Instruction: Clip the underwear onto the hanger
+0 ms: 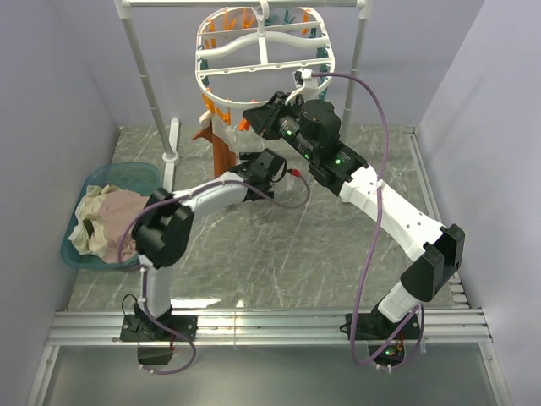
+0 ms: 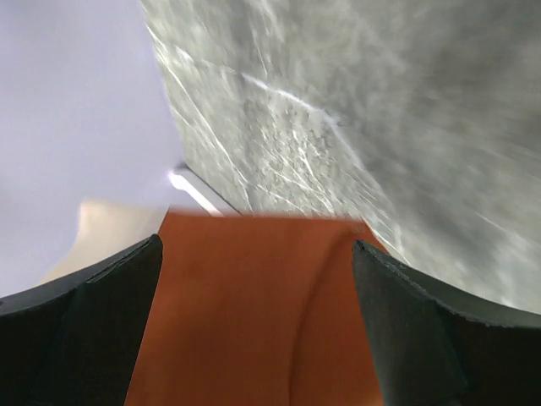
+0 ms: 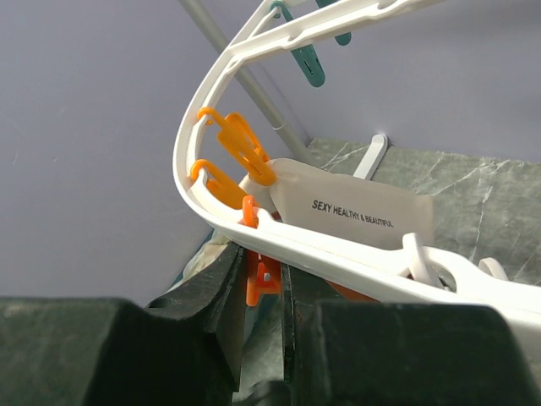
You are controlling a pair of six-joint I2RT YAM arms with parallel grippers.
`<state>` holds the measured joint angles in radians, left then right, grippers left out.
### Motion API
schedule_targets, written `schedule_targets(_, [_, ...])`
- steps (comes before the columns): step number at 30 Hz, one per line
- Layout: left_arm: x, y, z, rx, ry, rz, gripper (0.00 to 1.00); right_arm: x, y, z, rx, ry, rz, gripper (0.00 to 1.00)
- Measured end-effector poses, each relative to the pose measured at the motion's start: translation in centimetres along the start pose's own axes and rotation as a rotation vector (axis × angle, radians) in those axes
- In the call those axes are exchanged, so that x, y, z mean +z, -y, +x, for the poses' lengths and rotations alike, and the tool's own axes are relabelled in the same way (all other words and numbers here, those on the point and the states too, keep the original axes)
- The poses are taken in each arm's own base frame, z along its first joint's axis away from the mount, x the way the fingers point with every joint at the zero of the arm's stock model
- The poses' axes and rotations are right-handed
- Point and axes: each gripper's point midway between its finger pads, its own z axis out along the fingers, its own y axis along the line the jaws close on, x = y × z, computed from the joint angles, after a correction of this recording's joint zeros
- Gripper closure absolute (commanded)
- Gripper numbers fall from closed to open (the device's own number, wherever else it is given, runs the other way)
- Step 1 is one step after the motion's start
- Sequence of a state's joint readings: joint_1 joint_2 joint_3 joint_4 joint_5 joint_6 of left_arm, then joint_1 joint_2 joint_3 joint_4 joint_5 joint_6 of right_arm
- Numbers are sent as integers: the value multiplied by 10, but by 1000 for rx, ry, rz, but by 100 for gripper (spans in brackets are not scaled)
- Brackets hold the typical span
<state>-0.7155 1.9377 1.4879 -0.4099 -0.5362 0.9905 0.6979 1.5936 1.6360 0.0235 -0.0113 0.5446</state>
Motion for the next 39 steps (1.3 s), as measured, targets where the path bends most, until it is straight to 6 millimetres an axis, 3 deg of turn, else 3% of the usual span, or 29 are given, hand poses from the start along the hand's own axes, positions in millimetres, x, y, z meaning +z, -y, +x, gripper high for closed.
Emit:
schedule_targets(2, [27,2,15,-2,-79,10,3,0,0,0,0,0,0,100])
schedule_targets(5, [49,2,36,-5,-174,24,19,0,0,0,0,0,0,100])
schedule_targets(6, [54,0,43,-13,-203,26,29,0,0,0,0,0,0,100])
schedule_targets(8, [56,-2,53,-22,-243,26,41,0,0,0,0,0,1,100])
schedule_targets(9, [55,-4,57,-25,-257,25,57,0,0,0,0,0,1,100])
schedule_targets(11, [53,-6,58,-34,-271,16,74,0,0,1,0,0,1,100])
schedule_targets(12, [52,-6,58,-34,-274,13,88,0,1,1,0,0,1,100])
schedule_targets(14, [49,-5,58,-29,-276,8,100,0,1,1,0,1,0,100])
schedule_targets(19, [31,-2,60,-15,-261,-1,100,0,1,1,0,1,0,100])
schedule_targets(21, [21,-3,61,-5,-251,-7,82,0,1,1,0,1,0,100])
schedule_targets(23, [11,-5,62,7,-241,-16,76,0,1,1,0,1,0,100])
schedule_targets(25, [4,-9,59,17,-227,-29,19,0,1,1,1,1,0,100])
schedule_targets(26, [3,-12,55,17,-218,-38,1,0,1,1,1,1,-1,100])
schedule_targets(32, [2,-20,45,13,-196,-60,1,0,1,1,1,0,-1,100])
schedule_targets(36, [17,-30,44,-2,-220,-72,1,0,1,1,1,1,0,100])
schedule_targets(37, [22,-30,47,0,-236,-74,6,0,1,1,1,0,-1,100])
schedule_targets(38, [29,-29,54,7,-259,-70,28,0,1,1,1,0,-1,100])
schedule_targets(39, [33,-27,59,10,-279,-65,41,0,1,1,1,1,0,100])
